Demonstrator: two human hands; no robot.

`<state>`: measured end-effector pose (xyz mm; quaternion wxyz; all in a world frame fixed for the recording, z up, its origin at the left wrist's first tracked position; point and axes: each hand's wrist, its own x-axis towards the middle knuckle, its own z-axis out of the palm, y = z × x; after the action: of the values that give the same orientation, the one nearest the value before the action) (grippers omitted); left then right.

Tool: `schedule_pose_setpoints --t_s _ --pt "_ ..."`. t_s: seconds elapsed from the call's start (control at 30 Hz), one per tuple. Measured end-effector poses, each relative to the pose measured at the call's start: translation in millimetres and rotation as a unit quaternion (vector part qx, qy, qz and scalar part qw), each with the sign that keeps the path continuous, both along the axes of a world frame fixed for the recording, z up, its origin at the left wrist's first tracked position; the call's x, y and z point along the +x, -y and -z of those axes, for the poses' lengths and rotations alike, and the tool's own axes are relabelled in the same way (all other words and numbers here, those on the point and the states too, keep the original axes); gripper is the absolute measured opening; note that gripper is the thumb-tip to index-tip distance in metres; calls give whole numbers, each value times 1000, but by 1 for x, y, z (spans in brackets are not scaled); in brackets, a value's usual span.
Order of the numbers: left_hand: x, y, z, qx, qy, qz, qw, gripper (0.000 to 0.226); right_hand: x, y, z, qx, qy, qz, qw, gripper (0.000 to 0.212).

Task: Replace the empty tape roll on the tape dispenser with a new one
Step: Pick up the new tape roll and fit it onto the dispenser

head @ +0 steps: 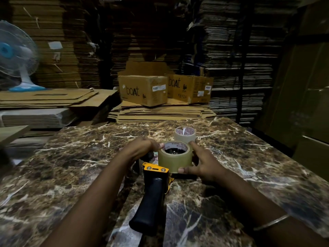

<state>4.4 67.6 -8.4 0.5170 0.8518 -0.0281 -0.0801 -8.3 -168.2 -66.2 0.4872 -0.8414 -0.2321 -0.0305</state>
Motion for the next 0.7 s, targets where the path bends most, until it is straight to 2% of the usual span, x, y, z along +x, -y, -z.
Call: schedule_pose_setpoints --t_s 0.17,0.27,0.37,0.7 --pt "4 -5 -1 19 -5 18 1000 31 -1 0 2 -7 -4 0 1000 87" --pt "0 -5 1 19 1 21 1000 16 -1 3 4 45 -35 -14 998 89" --pt "-2 -6 4 -10 23 1 1000 30 1 6 4 91 -44 -26 995 92" --pt "-2 0 -4 25 9 4 1000 28 7 7 4 51 -16 -13 998 78"
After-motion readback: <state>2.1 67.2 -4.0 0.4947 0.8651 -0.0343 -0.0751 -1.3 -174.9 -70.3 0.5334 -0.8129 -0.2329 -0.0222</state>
